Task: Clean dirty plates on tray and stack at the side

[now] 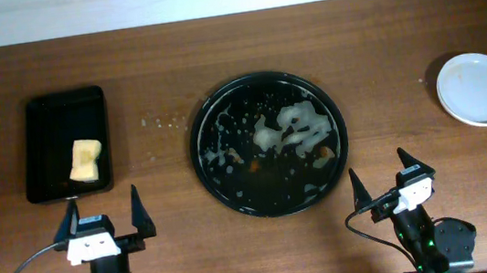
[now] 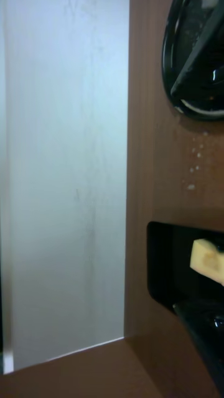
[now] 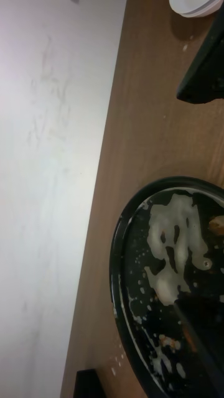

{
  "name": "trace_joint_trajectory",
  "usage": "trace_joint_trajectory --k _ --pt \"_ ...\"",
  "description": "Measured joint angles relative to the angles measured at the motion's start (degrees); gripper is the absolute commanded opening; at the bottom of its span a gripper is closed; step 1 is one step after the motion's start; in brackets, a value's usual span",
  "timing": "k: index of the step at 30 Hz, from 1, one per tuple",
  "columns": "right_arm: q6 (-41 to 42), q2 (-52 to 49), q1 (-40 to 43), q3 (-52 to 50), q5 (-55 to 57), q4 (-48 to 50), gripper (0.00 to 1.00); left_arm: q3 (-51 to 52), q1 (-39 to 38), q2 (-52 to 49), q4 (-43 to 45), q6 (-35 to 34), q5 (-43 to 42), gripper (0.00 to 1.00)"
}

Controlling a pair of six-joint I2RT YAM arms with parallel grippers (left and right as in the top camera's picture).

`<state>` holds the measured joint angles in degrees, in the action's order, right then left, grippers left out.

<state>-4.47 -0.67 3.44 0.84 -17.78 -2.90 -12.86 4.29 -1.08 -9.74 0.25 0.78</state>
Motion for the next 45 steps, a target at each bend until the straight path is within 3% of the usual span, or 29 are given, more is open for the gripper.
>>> trace_joint_trajectory --k 8,19,45 --pt "0.02 -0.02 0.0 0.0 0.0 0.0 0.99 9.64 0.0 0.26 12.2 0.0 1.42 0.99" --pt "0.0 -0.02 0.0 0.0 -0.02 0.0 0.99 12.24 -0.02 0.35 5.57 0.0 2.71 0.99" --pt "0.04 -0.02 0.0 0.0 0.0 0.0 0.99 12.22 -0.02 0.35 5.57 0.0 2.71 0.99"
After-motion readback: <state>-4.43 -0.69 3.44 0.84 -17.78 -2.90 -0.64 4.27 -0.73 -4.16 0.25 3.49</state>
